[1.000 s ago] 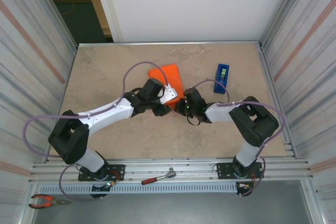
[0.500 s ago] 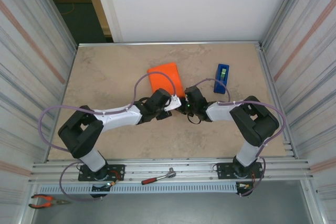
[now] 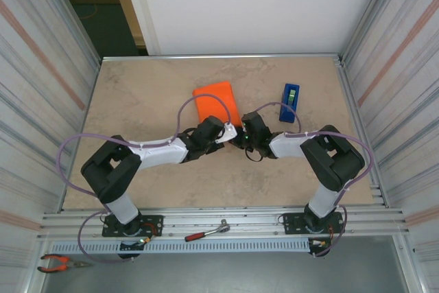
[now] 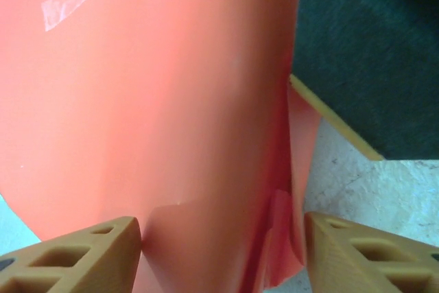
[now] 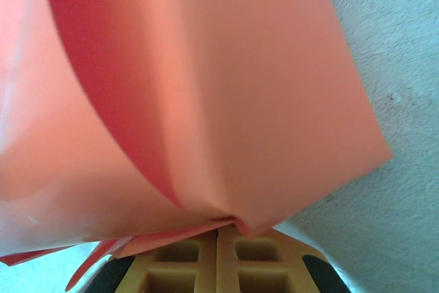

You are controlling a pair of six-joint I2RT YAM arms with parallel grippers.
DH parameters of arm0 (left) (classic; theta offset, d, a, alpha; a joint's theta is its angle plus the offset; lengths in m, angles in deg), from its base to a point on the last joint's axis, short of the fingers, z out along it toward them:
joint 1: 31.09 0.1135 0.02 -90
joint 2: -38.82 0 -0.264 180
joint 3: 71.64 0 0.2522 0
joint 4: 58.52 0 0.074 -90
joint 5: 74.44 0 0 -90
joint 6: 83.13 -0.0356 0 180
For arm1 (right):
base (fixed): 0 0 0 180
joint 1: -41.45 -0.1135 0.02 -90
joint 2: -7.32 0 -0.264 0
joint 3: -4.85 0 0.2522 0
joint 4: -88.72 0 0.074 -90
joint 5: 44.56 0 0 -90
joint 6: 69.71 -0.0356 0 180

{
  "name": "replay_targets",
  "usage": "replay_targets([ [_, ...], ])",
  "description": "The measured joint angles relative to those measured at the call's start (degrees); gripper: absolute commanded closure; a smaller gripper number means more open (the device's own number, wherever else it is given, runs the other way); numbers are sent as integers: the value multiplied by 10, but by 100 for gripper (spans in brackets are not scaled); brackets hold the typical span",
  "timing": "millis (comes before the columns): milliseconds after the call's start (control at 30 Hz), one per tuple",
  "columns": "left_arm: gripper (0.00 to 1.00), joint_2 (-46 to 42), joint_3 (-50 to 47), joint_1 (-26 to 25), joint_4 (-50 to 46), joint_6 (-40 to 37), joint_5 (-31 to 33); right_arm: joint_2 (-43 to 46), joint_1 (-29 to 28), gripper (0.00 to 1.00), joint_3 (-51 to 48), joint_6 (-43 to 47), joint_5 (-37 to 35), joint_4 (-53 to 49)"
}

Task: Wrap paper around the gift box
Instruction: Fifth fold the wrapping paper around the gift box.

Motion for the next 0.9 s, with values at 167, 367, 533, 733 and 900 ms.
replay_targets([
  [167, 56, 1, 0, 9, 2, -2, 4, 0, 0, 100, 0, 0, 0, -1],
  [367, 56, 2, 1, 10, 2, -2, 7, 0, 3, 100, 0, 0, 2, -1],
  [533, 56, 5, 6, 10, -2, -1, 9, 1, 3, 100, 0, 0, 2, 1],
  [733, 56, 5, 7, 10, -2, 1, 9, 6, 1, 100, -16, -1, 4, 11],
  [900, 57, 5, 7, 10, -3, 1, 9, 7, -5, 100, -24, -2, 4, 17],
])
